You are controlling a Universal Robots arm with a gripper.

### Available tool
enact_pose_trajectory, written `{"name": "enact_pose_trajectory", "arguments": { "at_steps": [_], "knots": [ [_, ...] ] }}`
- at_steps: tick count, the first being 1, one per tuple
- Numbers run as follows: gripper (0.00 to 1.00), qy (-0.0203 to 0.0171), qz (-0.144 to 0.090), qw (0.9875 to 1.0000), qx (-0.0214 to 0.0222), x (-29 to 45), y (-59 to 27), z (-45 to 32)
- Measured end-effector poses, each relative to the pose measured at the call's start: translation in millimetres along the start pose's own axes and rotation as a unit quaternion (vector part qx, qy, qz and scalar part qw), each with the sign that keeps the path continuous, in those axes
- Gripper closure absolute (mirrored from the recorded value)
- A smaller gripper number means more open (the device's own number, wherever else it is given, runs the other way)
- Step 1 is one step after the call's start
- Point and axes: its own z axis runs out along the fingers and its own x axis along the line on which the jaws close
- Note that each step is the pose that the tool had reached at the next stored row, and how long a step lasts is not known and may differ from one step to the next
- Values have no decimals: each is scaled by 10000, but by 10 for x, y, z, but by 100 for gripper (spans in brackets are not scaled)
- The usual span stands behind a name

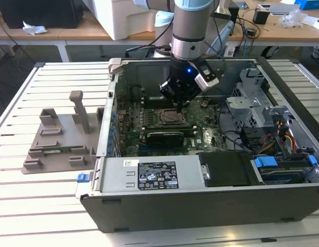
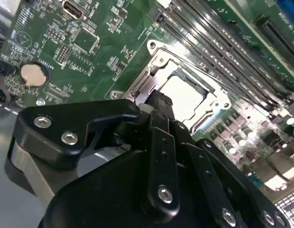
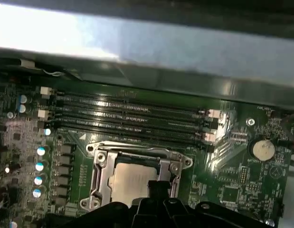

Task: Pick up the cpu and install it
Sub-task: 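Install the first cpu locking lever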

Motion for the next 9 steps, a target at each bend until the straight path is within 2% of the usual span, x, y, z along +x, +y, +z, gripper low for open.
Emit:
{"name": "enact_pose_trajectory", "arguments": {
  "at_steps": [9],
  "knots": [
    [89, 0, 0, 10000, 0, 15, -27, -467]
  ]
}}
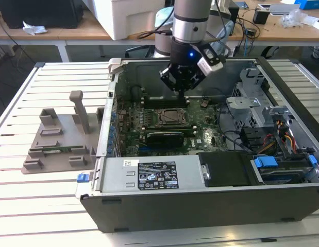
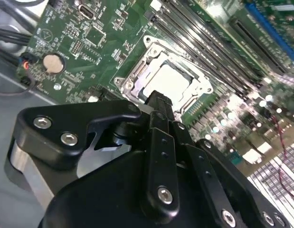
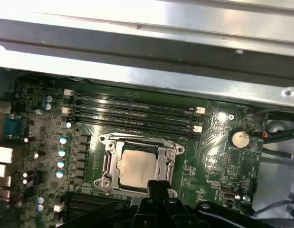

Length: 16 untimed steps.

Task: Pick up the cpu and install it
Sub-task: 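Install the first cpu locking lever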

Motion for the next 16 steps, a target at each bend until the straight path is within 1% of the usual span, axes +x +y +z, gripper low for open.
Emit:
{"name": "enact_pose_trajectory", "arguments": {
  "at_steps": [3, 4, 8, 10, 12, 16],
  "knots": [
    [89, 0, 0, 10000, 0, 4, -7, -140],
    [89, 0, 0, 10000, 0, 5, -9, -169],
    [89, 0, 0, 10000, 0, 7, -11, -210],
    [89, 0, 0, 10000, 1, 9, -14, -264],
    [89, 0, 0, 10000, 0, 9, -15, -293],
    [89, 0, 0, 10000, 0, 9, -15, -294]
  ]
}}
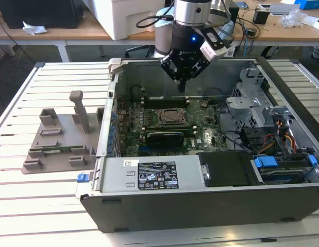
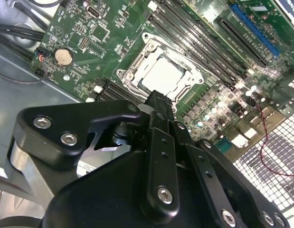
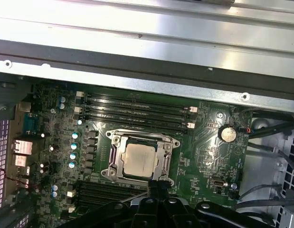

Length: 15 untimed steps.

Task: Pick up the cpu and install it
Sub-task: 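Install the first cpu locking lever, then install the second cpu locking lever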

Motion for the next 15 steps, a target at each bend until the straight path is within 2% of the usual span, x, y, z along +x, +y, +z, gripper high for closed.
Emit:
{"name": "enact_pose_trajectory", "arguments": {
  "at_steps": [12, 15],
  "knots": [
    [89, 1, 0, 10000, -2, 0, -2, -3],
    [89, -3, -1, 10000, -28, 9, -71, 3]
  ]
}}
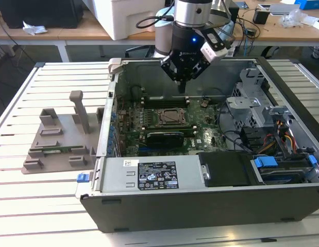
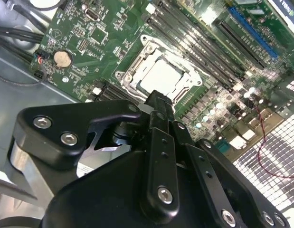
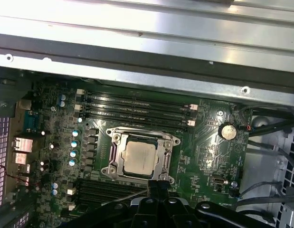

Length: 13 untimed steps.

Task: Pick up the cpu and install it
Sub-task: 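Install the second cpu locking lever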

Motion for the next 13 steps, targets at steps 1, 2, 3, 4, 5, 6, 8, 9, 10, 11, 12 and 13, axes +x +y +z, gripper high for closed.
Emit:
{"name": "enact_pose_trajectory", "arguments": {
  "at_steps": [1, 2, 3, 4, 5, 6, 8, 9, 10, 11, 12, 13],
  "knots": [
    [89, -1, 0, 10000, -8, 3, -20, 2],
    [89, -3, -1, 10000, -22, 6, -43, 3],
    [89, -11, -3, 10000, -85, 13, -108, 10],
    [89, -20, -4, 9999, -156, 19, -149, 14],
    [89, -32, -6, 9997, -249, 22, -173, 17],
    [89, -62, -13, 9988, -485, 25, -201, 18],
    [89, -104, -21, 9966, -814, 26, -205, 20],
    [89, -105, -22, 9966, -817, 26, -204, 24],
    [89, -102, -29, 9966, -816, 25, -206, 49],
    [89, -97, -32, 9966, -817, 25, -215, 83],
    [89, -92, -33, 9966, -818, 26, -224, 117],
    [89, -89, -34, 9966, -818, 27, -236, 140]
  ]
}}
